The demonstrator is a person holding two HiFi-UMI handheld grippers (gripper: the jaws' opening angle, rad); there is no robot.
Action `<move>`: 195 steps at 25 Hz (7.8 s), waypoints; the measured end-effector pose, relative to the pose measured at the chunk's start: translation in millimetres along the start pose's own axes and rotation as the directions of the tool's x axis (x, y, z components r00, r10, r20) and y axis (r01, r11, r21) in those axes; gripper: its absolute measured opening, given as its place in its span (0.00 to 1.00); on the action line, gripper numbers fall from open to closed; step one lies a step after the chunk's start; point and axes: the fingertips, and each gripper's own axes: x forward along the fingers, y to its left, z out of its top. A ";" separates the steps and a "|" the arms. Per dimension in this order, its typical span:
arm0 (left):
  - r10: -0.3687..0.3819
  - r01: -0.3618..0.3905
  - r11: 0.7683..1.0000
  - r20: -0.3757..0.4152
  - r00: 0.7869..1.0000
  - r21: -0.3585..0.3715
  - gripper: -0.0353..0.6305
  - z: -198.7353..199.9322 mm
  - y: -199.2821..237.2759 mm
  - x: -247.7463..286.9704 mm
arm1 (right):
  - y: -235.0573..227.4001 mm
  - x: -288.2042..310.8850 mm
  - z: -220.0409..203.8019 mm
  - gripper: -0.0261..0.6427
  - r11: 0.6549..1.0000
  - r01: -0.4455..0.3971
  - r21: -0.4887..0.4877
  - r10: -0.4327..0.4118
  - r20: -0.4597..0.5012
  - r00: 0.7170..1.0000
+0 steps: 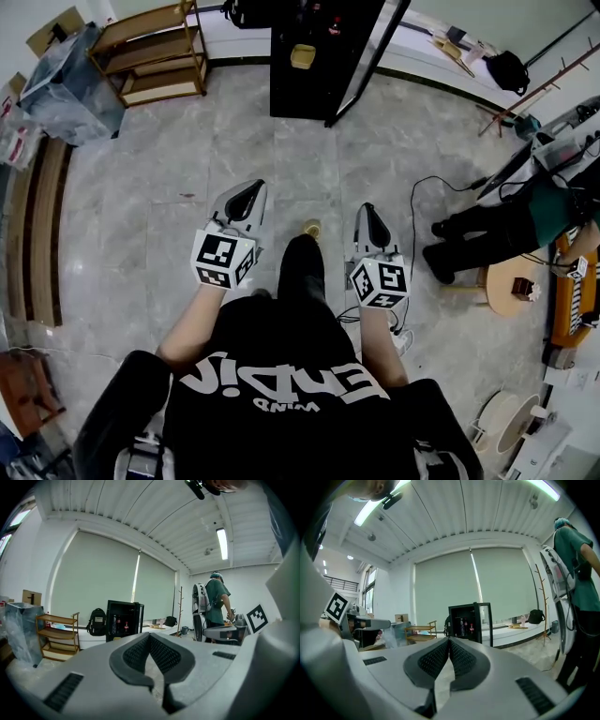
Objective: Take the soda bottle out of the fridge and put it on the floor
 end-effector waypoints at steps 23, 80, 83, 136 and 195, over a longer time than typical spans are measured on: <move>0.037 -0.037 0.999 0.025 0.999 -0.016 0.06 70.7 77.6 276.2 | -138.3 260.1 76.7 0.07 0.995 -0.098 -0.013 0.098 0.024 0.995; -0.154 0.159 0.981 0.050 0.987 -0.109 0.48 142.3 223.7 620.4 | -254.4 591.5 134.4 0.07 0.997 -0.069 0.033 0.070 -0.041 0.997; -0.160 0.163 0.981 0.041 0.986 -0.107 0.51 140.8 227.3 623.6 | -250.0 597.5 132.2 0.07 0.995 -0.091 0.033 0.092 -0.053 0.994; -0.076 0.077 0.997 -0.043 0.996 0.011 0.51 -99.1 296.2 825.5 | -273.5 688.5 -41.8 0.07 0.995 -0.092 0.041 0.091 0.023 0.996; -0.144 0.145 0.989 -0.088 0.986 0.013 0.51 -150.8 284.9 807.8 | -276.8 623.4 -138.3 0.07 0.996 -0.074 0.042 0.077 -0.080 0.994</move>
